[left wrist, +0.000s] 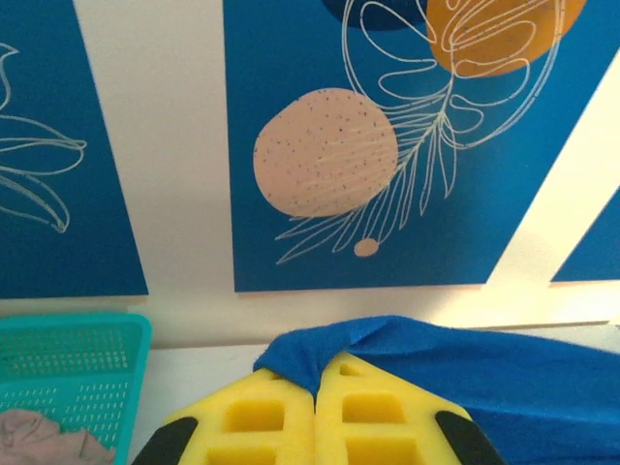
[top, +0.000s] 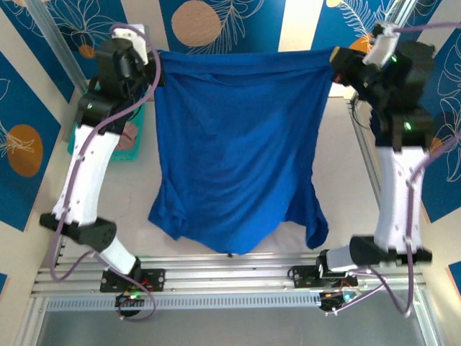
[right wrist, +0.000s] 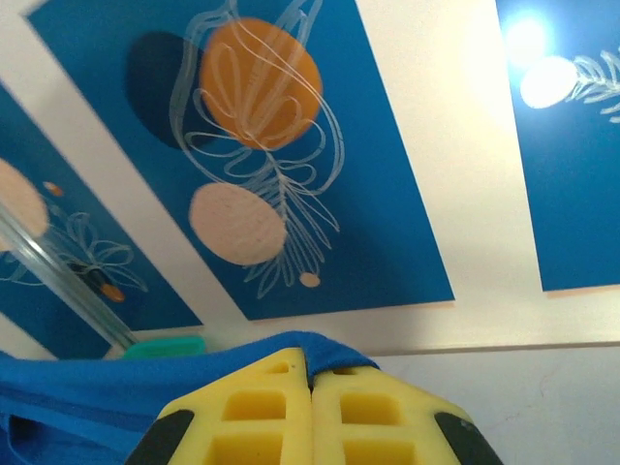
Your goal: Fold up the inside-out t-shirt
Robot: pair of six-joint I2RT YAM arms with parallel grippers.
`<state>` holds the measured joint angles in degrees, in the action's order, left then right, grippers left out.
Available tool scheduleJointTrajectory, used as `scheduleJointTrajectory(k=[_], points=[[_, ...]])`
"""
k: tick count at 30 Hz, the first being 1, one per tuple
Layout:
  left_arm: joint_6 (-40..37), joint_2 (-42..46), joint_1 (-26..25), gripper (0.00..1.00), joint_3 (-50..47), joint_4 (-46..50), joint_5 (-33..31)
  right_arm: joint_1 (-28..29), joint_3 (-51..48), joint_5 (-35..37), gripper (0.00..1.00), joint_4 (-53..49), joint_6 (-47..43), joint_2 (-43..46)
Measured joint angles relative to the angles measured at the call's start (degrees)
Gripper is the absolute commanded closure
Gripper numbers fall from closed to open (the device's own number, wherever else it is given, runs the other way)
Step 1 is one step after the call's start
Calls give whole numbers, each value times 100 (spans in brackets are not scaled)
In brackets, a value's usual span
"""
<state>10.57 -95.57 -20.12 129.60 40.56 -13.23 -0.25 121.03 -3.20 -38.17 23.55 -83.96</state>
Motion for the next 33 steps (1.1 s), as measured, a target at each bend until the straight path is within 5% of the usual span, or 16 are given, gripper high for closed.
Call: scheduleJointTrajectory(k=[6, 12, 16, 23, 27, 33], points=[[-52, -590, 179, 100, 1838, 356, 216, 2, 1823, -179, 100, -133, 90, -1325], [-109, 428, 181, 100, 1335, 249, 396, 109, 2437, -612, 100, -155, 105, -1073], [94, 1882, 175, 100, -1134, -219, 835, 208, 813, -684, 100, -87, 31, -92], [968, 3578, -664, 99, -6655, -1196, 1438, 256, -4323, -273, 100, 164, 31, 1617], [1460, 2975, -1458, 69, -8640, -1390, 1572, 129, -6166, 26, 97, 105, 107, 1259], [1161, 2216, -1871, 38, -8553, -1488, 940, 20, -6245, 328, 71, 173, 63, 214]])
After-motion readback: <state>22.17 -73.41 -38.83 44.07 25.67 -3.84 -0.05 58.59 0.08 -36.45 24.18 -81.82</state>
